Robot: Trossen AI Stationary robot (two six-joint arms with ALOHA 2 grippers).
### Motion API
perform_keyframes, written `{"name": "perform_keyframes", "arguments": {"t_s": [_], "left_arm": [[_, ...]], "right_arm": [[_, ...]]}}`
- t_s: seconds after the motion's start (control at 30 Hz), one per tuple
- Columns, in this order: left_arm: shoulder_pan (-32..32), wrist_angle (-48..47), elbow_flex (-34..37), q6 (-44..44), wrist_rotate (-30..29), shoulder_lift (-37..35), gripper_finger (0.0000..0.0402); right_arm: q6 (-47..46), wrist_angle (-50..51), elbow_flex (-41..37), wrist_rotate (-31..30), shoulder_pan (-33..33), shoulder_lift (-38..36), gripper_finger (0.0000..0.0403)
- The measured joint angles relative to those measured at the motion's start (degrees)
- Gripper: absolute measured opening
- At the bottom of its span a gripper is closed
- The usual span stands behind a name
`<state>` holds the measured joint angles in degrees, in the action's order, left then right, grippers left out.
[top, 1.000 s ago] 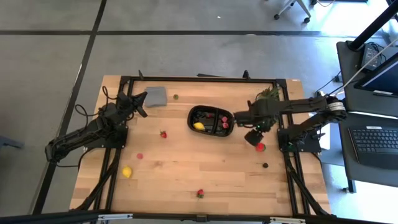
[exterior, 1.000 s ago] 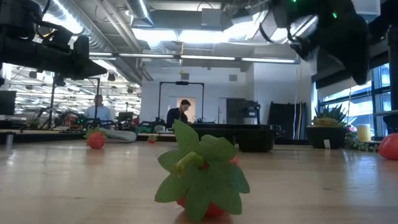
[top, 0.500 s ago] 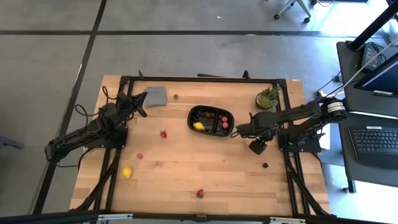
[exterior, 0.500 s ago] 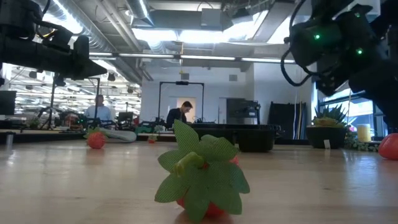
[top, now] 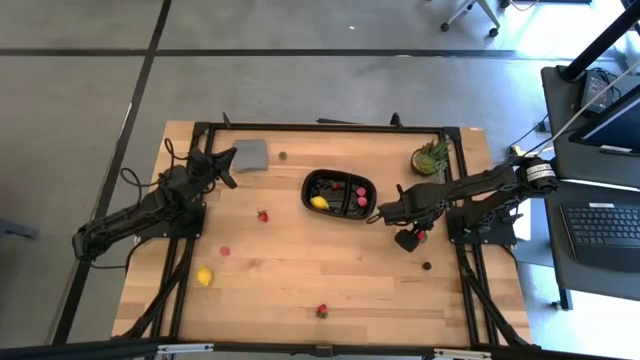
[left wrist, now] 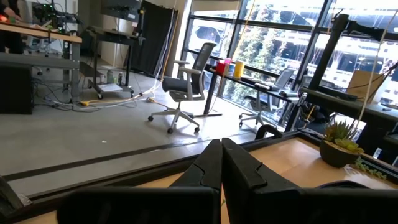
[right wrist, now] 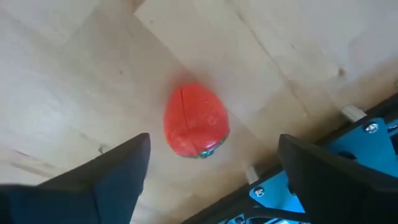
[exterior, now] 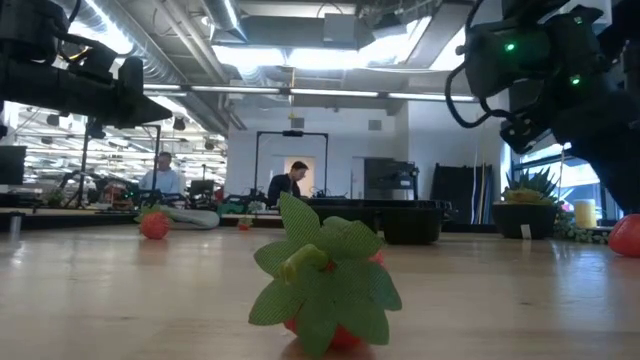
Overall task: Pick and placing Produce into tupperware
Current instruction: Put the right red strawberry into the black container
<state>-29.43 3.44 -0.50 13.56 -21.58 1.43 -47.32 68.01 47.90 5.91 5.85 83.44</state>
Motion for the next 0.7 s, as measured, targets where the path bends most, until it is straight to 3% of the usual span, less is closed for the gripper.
{"name": "perform_keyframes", "arguments": {"t_s": [0.53, 0.7], "left_arm": [[0.0, 0.0, 0.0, 0.0, 0.0, 0.0, 0.0], [0.0, 0.0, 0.0, 0.0, 0.0, 0.0, 0.0]], "right_arm": [[-5.0, -12.4, -9.1, -0.7, 4.2, 0.0, 0.0356], [-6.5, -15.7, -11.6, -0.4, 4.2, -0.2, 0.0327]]}}
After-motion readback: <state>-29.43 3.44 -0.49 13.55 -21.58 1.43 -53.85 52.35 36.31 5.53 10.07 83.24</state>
